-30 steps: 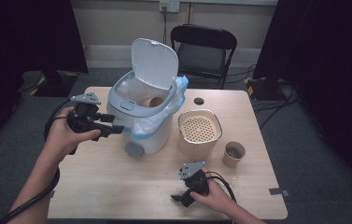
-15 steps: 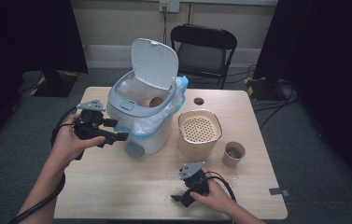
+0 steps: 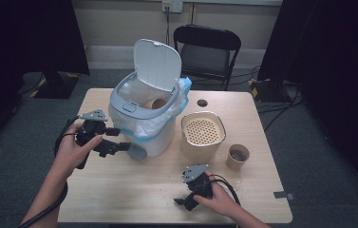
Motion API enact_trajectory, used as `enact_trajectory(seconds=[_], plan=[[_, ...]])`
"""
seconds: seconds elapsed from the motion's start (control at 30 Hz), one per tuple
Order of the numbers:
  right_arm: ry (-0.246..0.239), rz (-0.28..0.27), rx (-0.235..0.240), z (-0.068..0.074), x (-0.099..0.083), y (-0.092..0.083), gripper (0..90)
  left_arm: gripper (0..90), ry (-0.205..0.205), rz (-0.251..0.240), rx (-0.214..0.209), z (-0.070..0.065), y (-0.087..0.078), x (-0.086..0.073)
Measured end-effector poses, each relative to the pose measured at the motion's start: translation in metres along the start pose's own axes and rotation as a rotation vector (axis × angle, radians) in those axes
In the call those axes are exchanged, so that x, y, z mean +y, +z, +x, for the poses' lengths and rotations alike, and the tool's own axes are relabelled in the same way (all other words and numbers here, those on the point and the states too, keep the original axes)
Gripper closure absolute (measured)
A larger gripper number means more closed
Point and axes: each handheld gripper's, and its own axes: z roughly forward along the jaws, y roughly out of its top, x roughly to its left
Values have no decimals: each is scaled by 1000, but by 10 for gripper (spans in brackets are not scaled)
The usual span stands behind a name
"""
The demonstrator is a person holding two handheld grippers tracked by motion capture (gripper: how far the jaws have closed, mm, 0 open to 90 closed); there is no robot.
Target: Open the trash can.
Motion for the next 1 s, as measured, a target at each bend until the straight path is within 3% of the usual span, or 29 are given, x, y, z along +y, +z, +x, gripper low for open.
enact_trajectory(seconds=[0.17, 0.63, 1.0], plan=[[4, 5, 1, 0, 0, 0, 0, 206, 6, -12, -12, 2, 6, -9], [-7, 3, 13, -1, 1, 1, 0, 205, -3, 27, -30, 3, 29, -43], [-16, 5, 20, -2, 2, 2, 0, 202, 12, 66, -43, 4, 49, -67]])
